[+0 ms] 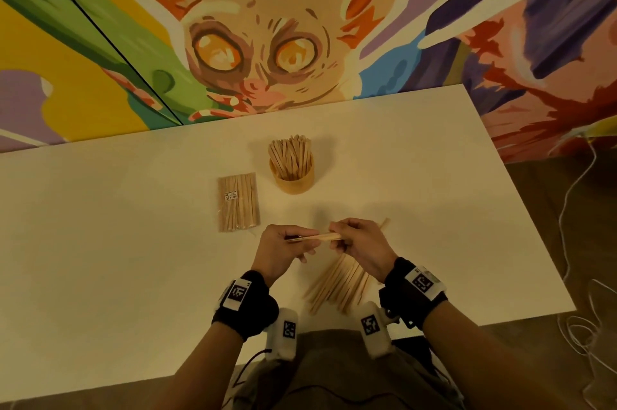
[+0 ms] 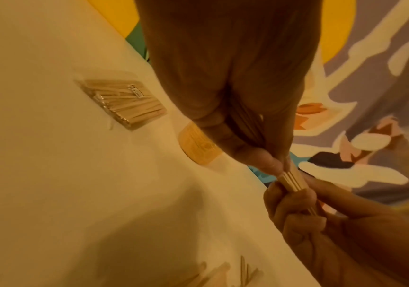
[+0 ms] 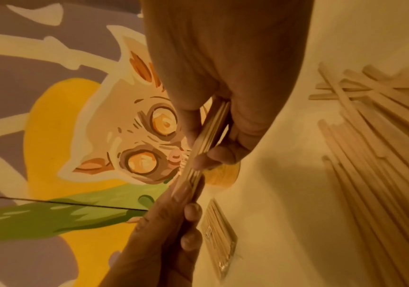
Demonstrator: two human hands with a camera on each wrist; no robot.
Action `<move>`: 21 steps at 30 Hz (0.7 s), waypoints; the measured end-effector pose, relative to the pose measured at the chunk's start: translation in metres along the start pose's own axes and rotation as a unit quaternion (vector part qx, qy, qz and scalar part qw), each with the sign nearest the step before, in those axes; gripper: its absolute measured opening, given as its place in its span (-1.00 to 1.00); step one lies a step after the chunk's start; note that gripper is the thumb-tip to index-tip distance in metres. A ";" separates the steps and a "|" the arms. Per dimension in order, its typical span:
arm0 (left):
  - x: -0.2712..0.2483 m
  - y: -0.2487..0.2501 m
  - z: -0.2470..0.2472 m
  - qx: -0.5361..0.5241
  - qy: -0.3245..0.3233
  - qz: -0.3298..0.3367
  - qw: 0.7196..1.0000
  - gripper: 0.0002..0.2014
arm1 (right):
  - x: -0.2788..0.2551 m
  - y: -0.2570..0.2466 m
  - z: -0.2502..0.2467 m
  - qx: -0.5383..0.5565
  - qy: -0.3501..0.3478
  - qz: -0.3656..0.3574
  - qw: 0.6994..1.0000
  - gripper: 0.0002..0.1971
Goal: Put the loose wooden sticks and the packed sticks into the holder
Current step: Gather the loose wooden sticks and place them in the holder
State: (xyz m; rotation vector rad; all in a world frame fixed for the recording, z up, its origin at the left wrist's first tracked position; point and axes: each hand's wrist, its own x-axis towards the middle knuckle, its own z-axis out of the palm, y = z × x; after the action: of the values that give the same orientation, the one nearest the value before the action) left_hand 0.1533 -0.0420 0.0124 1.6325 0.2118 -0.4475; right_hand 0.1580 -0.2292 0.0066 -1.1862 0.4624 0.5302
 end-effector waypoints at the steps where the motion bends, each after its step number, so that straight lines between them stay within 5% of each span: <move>1: 0.001 0.001 -0.003 -0.007 0.008 0.000 1.000 -0.84 | 0.002 -0.004 0.000 0.008 0.000 0.000 1.000 -0.87; 21: 0.066 0.028 -0.042 -0.059 0.076 0.045 0.994 -0.89 | 0.074 -0.068 0.027 0.015 -0.007 -0.018 1.000 -0.82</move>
State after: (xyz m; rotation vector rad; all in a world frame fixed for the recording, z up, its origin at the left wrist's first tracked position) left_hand 0.2306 -0.0123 0.0138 1.5544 0.2732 -0.2378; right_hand 0.2591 -0.2125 0.0212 -1.1598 0.4337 0.4989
